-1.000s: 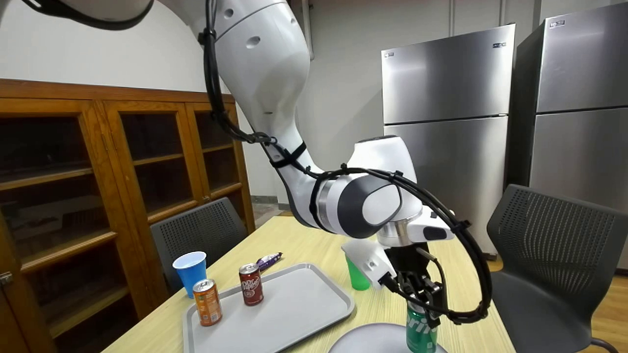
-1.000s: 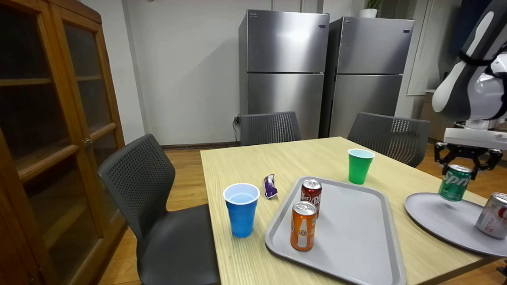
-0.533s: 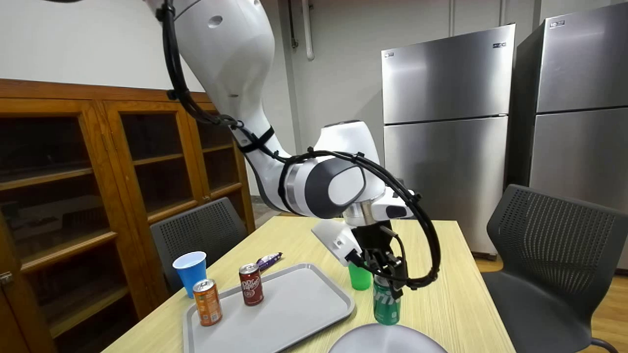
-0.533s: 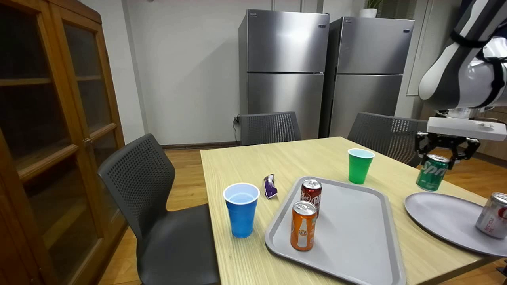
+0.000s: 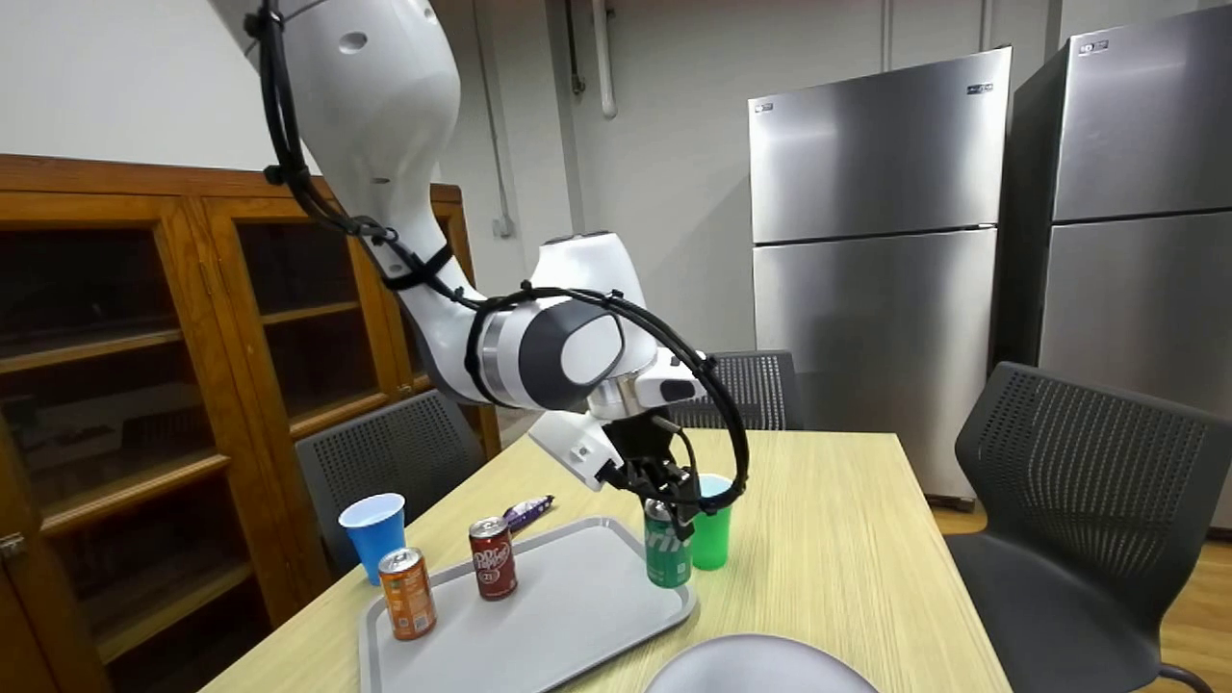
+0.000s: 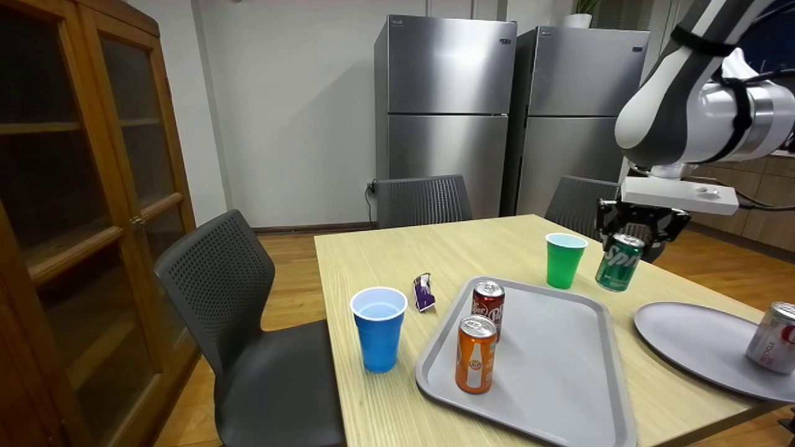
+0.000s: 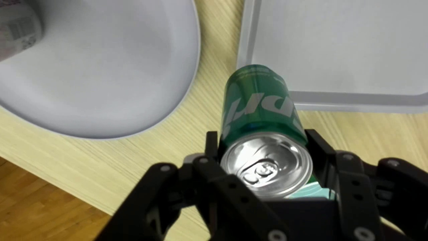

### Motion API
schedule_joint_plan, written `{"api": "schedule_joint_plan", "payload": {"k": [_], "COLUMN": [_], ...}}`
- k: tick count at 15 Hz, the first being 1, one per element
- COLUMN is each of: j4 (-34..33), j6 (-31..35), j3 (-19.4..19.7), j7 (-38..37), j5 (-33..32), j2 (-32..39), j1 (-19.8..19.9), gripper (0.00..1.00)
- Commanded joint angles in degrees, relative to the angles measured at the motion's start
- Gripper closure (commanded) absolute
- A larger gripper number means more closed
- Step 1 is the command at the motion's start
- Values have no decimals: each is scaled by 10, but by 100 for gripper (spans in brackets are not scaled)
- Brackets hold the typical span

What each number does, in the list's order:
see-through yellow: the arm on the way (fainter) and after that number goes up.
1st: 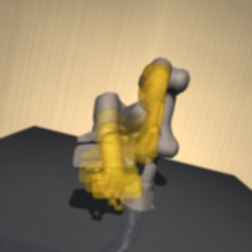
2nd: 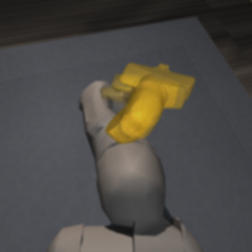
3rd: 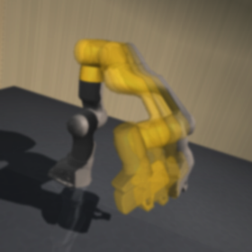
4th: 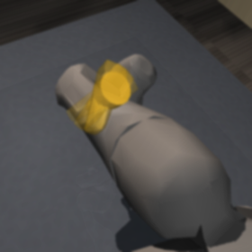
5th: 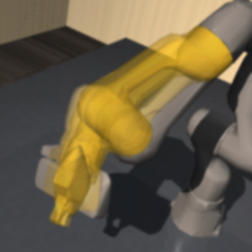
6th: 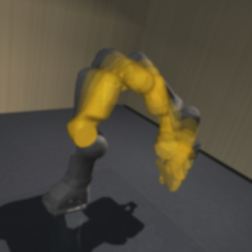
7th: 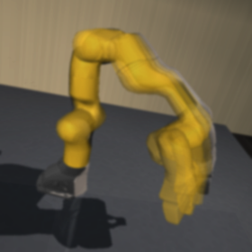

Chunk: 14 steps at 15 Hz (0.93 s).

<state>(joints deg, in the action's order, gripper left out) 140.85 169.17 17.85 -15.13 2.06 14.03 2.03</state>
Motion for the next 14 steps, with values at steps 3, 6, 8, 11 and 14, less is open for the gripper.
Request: {"api": "schedule_joint_plan", "payload": {"k": [3,6,8,11,14], "j4": [27,30,34,31,20], "j6": [48,79,93,105,103], "j3": [-30,-43,-47,-55,-60], "j7": [-6,-5,-2,-1,-2], "j5": [-16,-11,-7,-5,-4], "j2": [-26,-20,-20,-10,5], "j1": [-34,-57,-74,-94,-108], "gripper": [61,61,61,61,61]}}
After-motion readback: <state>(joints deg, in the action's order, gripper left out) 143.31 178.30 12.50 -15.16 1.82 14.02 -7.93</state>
